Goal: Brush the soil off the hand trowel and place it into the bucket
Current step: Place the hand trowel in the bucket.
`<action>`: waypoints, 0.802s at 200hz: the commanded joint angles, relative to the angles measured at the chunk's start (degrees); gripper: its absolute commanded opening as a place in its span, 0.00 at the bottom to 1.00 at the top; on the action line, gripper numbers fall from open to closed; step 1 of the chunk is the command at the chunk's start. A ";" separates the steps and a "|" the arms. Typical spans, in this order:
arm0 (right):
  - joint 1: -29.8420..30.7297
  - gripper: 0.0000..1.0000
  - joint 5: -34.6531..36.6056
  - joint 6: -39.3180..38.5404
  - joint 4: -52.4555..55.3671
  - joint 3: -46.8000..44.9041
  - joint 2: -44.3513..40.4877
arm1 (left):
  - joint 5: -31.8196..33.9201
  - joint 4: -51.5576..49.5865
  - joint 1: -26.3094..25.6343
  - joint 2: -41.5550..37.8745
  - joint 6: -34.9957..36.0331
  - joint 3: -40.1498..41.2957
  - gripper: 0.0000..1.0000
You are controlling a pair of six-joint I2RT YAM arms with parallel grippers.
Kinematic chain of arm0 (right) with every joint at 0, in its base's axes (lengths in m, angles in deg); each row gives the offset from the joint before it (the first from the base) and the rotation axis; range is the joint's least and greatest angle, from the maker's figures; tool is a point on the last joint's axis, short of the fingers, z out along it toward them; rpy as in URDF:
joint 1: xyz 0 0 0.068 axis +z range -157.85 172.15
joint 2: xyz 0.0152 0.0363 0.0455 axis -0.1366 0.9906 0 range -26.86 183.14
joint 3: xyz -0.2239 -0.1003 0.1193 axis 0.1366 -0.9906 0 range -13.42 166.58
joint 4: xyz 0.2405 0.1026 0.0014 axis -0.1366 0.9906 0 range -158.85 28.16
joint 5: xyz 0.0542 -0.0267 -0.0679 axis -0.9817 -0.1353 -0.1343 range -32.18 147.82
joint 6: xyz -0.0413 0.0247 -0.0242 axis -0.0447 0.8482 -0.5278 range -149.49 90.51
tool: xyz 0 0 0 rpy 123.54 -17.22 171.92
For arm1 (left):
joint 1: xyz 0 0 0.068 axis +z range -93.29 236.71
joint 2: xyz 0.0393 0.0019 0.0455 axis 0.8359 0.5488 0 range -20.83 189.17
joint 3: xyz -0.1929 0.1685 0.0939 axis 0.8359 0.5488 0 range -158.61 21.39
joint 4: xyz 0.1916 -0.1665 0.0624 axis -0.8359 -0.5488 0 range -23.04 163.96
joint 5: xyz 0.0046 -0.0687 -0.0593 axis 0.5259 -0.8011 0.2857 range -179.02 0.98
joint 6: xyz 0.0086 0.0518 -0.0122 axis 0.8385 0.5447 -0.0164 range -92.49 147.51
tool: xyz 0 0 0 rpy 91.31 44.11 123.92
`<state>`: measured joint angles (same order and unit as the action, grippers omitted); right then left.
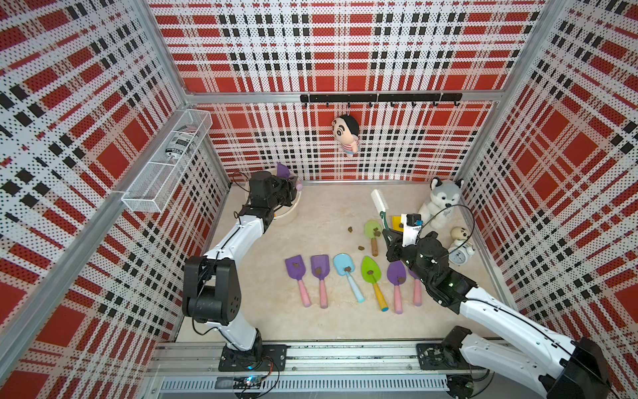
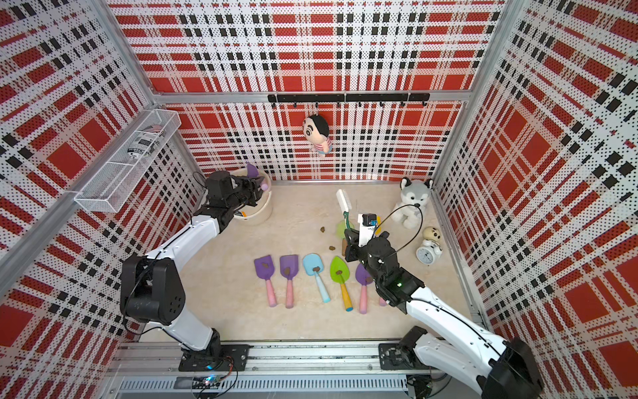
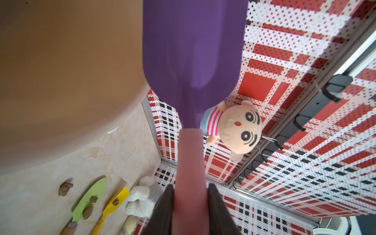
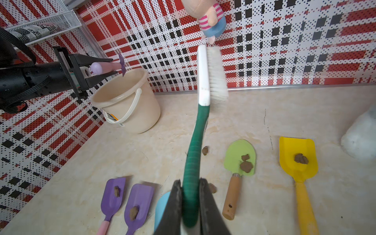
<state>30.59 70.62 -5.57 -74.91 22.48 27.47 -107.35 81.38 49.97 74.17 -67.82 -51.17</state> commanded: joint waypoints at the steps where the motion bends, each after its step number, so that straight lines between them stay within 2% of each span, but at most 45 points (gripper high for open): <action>1: -0.38 0.00 0.30 0.38 -0.09 -0.30 -1.41 | 0.57 4.95 0.58 1.59 -5.07 -0.07 0.00; 24: -0.31 0.00 0.49 0.51 0.37 -0.31 -1.72 | 0.79 4.86 0.62 3.14 -6.46 -0.24 0.02; 49: -0.37 0.00 0.77 0.42 0.93 -0.20 -2.24 | 0.85 5.18 0.83 4.01 -7.55 -0.37 0.14; 70: -0.35 0.00 1.18 0.15 1.82 0.08 -2.79 | 1.79 4.00 1.35 4.20 -6.25 -1.22 0.31; 91: -0.33 0.00 1.56 0.07 2.27 0.23 -3.41 | 1.76 4.46 2.06 4.40 -4.84 -1.19 0.44; 105: -0.31 0.00 1.76 0.02 2.70 0.31 -3.69 | 1.48 5.06 2.49 4.40 -3.64 -1.01 0.58; 119: -0.32 0.00 1.81 0.16 2.90 0.44 -3.99 | 1.53 4.71 2.94 3.99 -1.82 -1.17 0.66; 147: -0.38 0.00 1.00 0.86 4.11 1.56 -3.63 | 1.47 3.68 3.05 3.47 4.62 -3.57 0.72; 160: -0.44 0.00 0.11 1.25 4.95 2.51 -2.61 | -0.54 3.63 2.76 4.02 7.95 -5.65 0.64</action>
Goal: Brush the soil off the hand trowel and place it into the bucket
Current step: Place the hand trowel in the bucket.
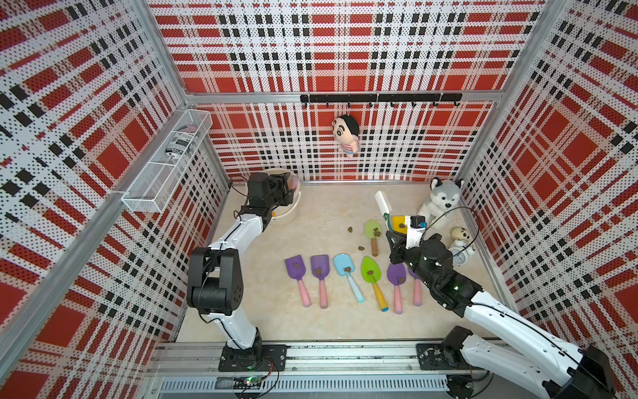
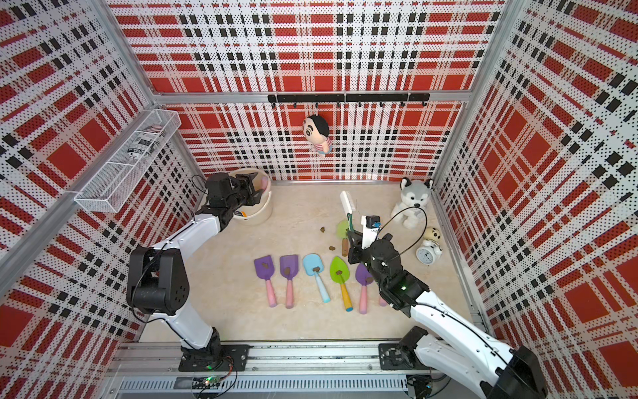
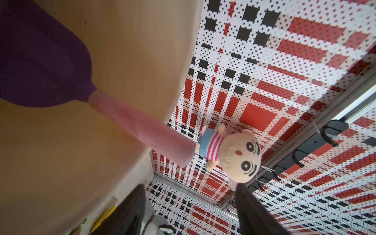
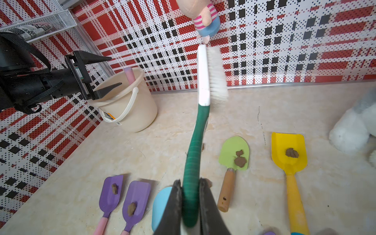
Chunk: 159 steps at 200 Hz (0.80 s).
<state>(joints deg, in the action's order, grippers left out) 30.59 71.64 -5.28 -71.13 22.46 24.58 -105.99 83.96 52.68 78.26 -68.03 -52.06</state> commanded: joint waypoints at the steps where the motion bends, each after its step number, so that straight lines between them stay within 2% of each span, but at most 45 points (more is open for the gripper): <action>1: -0.45 0.00 -0.95 0.99 1.20 2.57 0.34 | -2.00 0.98 -0.03 -0.05 8.31 -4.89 0.64; 29: -1.19 0.00 -1.60 3.81 3.41 4.88 2.97 | -0.46 -3.60 -2.17 -1.86 17.24 -7.89 0.63; 67: -4.49 0.00 -7.33 10.42 5.43 5.81 3.89 | 13.72 -14.48 -9.60 -8.12 31.69 -9.37 0.65; 91: -7.75 0.00 -9.89 14.83 6.57 5.62 3.20 | 27.30 -17.39 -20.60 -11.55 38.16 -7.80 0.65; 114: -10.82 0.00 -11.44 18.13 7.07 4.42 1.73 | 38.39 -18.52 -31.24 -10.83 42.24 -7.23 0.65; 137: -13.65 0.00 -12.37 21.05 7.52 2.67 -0.65 | 44.93 -18.72 -39.25 -6.86 44.62 -7.83 0.66; 159: -14.28 0.00 -10.00 21.70 9.55 0.90 -3.83 | 48.06 -20.31 -44.36 -0.64 45.68 -10.58 0.66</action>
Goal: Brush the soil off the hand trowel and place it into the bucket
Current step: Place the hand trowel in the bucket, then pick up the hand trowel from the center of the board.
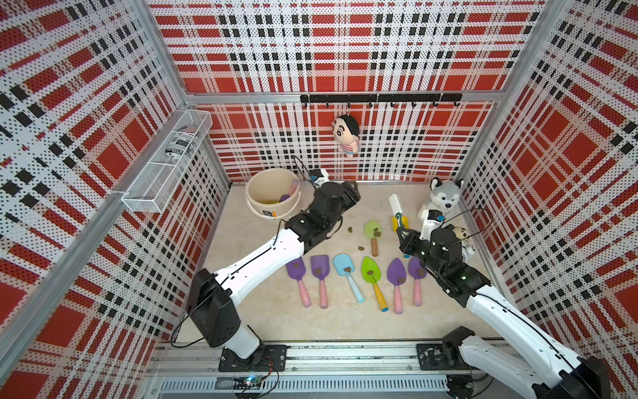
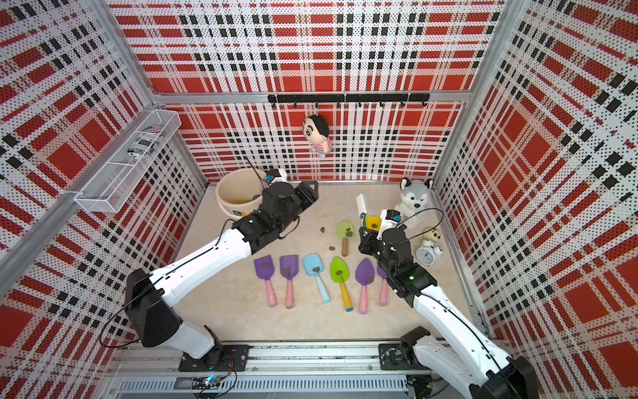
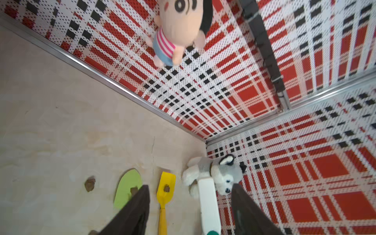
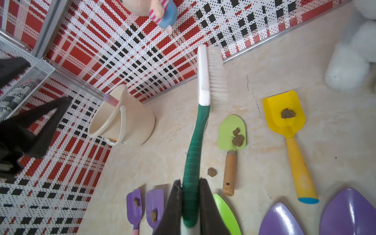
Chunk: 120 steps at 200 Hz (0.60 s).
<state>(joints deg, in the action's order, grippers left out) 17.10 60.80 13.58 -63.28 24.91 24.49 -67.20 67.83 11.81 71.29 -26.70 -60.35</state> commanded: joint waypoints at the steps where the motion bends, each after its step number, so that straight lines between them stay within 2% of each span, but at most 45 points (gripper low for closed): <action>1: -0.79 0.00 1.00 2.82 1.85 -1.61 -3.95 | 9.41 -4.30 -3.77 6.64 4.41 -2.47 0.66; 40: -0.85 0.00 3.78 2.00 7.86 -3.60 -9.67 | 10.22 -7.31 -9.41 18.86 5.88 -9.06 0.67; 78: -0.82 0.00 5.34 0.81 12.76 -3.70 -13.82 | 7.34 -9.63 -10.29 28.85 5.26 -14.37 0.67; 120: -0.86 0.00 6.53 -0.33 14.64 -3.94 -15.57 | 6.54 -12.32 -10.77 34.88 4.93 -17.14 0.67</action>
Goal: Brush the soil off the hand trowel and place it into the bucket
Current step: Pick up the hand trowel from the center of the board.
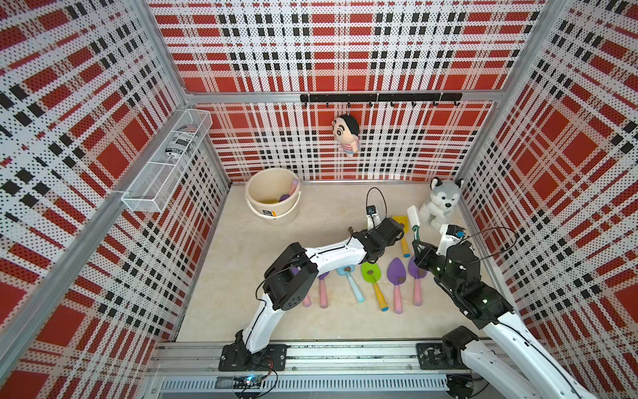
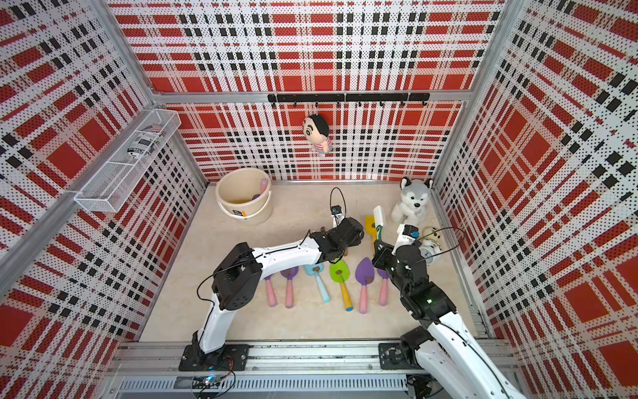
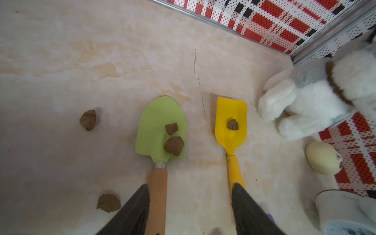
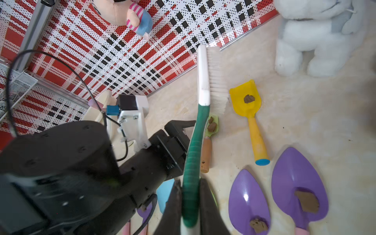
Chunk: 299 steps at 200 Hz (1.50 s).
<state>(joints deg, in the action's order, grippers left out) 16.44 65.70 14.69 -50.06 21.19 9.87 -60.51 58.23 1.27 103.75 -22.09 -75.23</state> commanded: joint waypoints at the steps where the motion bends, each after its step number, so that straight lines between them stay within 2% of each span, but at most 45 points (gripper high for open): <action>1: -0.25 0.00 1.62 -1.50 1.42 -0.28 -0.95 | -0.14 -2.77 -0.26 2.52 0.31 -2.26 0.67; 85: -0.22 0.00 1.95 -2.41 0.53 -0.34 0.12 | -1.69 -5.95 -1.77 8.53 -1.37 -2.72 0.66; 183: -0.15 0.00 2.15 -1.61 0.37 -0.16 -0.25 | -1.31 -9.11 -1.61 8.63 -0.56 -4.28 0.31; 224: -0.17 0.00 1.96 -0.83 0.37 -0.23 -0.48 | -2.86 -10.04 -0.57 4.78 1.93 -4.55 0.11; 244: -0.24 0.00 1.64 -0.41 -0.02 -0.43 -0.51 | -6.30 -10.26 0.95 2.05 4.07 -4.21 0.00; 299: -0.19 0.00 0.00 -0.06 -2.43 -0.49 1.12 | -13.81 -12.23 7.24 -9.35 11.76 0.10 0.00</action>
<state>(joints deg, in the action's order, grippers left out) 16.44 66.66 14.34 -49.18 20.99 10.29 -71.13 47.13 5.86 101.87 -15.60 -76.72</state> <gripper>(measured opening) 0.135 0.264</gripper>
